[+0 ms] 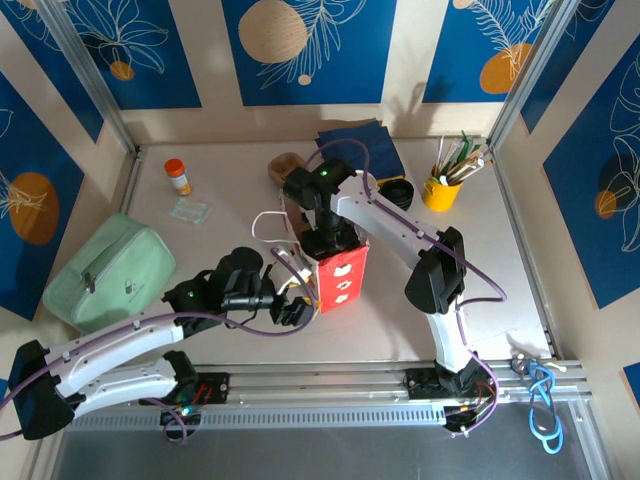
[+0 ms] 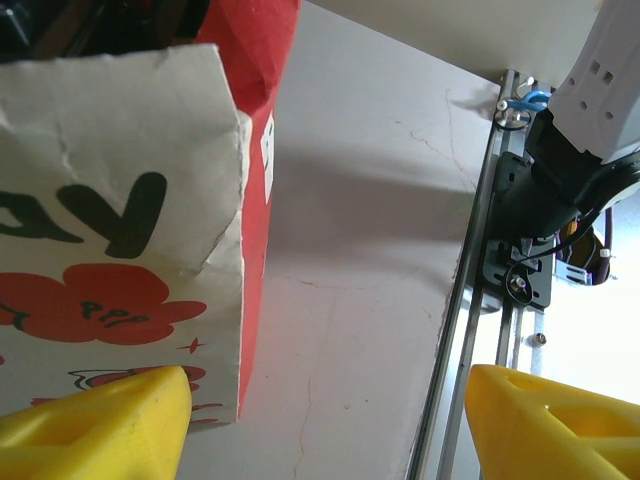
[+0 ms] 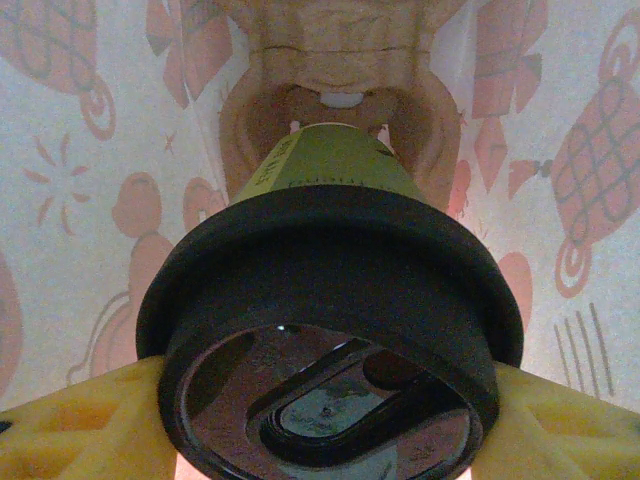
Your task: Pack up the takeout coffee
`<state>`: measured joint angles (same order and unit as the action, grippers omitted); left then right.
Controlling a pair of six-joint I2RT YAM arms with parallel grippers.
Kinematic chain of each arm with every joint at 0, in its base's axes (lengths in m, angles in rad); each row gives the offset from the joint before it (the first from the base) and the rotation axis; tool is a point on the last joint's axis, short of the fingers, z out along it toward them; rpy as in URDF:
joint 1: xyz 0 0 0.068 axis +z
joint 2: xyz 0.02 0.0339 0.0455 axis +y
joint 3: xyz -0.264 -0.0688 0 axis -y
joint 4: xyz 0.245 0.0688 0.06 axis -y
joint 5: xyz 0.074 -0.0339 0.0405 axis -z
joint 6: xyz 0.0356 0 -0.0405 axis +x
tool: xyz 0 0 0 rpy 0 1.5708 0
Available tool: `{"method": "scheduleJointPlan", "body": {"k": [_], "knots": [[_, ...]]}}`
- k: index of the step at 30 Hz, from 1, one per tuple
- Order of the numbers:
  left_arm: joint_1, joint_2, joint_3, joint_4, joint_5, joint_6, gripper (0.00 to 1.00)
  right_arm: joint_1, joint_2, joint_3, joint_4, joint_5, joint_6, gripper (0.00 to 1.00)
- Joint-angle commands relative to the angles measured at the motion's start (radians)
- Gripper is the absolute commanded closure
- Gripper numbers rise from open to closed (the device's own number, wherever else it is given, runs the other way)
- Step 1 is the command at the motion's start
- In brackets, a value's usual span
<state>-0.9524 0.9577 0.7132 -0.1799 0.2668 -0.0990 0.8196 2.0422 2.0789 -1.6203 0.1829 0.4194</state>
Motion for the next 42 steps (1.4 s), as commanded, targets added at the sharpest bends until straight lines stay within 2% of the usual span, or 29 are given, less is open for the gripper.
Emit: {"method": "scheduleJointPlan", "body": {"k": [1, 27, 42], "knots": [[-0.011, -0.006, 0.016, 0.000, 0.000, 0.002, 0.28, -0.002, -0.040, -0.003, -0.096, -0.008, 0.012, 0.37], [-0.011, -0.028, -0.002, -0.002, -0.007, -0.007, 0.28, -0.017, -0.030, 0.045, -0.074, -0.013, 0.004, 0.38], [-0.012, -0.025, -0.003, -0.003, -0.006, -0.006, 0.28, -0.018, -0.020, 0.011, -0.043, -0.023, 0.004, 0.37]]}}
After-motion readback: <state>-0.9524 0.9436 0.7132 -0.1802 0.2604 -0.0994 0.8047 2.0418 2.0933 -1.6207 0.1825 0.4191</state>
